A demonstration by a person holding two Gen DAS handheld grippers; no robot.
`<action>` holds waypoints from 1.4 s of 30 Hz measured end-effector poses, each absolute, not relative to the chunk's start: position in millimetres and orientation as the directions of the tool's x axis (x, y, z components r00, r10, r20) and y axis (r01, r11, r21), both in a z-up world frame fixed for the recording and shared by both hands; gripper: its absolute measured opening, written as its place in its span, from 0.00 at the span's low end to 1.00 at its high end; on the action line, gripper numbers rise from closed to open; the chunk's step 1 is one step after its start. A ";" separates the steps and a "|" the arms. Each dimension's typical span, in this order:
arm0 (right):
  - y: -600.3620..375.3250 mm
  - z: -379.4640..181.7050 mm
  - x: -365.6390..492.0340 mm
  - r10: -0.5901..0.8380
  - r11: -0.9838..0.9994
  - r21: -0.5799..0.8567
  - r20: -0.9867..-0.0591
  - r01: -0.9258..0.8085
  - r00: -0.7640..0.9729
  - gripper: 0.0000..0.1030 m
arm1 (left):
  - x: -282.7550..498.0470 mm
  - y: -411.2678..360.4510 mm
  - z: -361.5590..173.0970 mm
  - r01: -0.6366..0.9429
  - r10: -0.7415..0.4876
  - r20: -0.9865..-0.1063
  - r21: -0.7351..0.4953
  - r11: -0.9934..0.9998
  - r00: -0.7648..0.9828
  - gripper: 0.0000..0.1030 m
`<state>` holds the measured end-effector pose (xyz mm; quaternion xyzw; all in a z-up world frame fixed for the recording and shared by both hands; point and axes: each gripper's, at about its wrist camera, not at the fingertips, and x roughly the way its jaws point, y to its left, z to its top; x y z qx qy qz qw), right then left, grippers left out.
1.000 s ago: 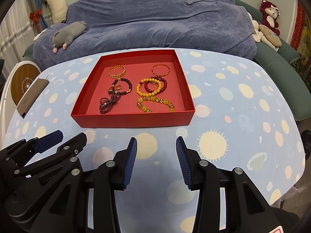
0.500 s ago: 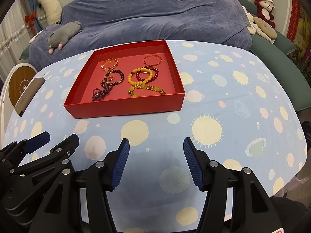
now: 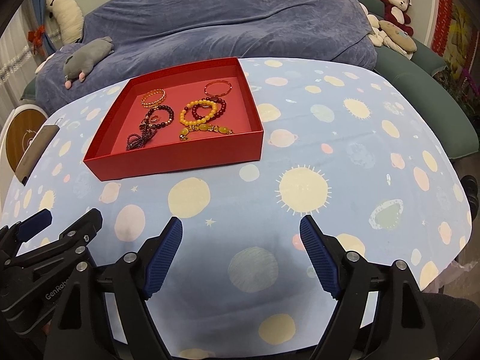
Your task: Organize jewelry
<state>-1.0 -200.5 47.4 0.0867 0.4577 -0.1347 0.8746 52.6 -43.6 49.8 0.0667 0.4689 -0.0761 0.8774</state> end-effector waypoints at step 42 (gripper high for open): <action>-198.4 25.6 20.3 -0.185 0.946 -0.009 -0.837 0.325 0.514 0.94 | 77.2 -35.6 28.0 0.132 -0.016 -0.835 0.067 0.989 0.550 0.89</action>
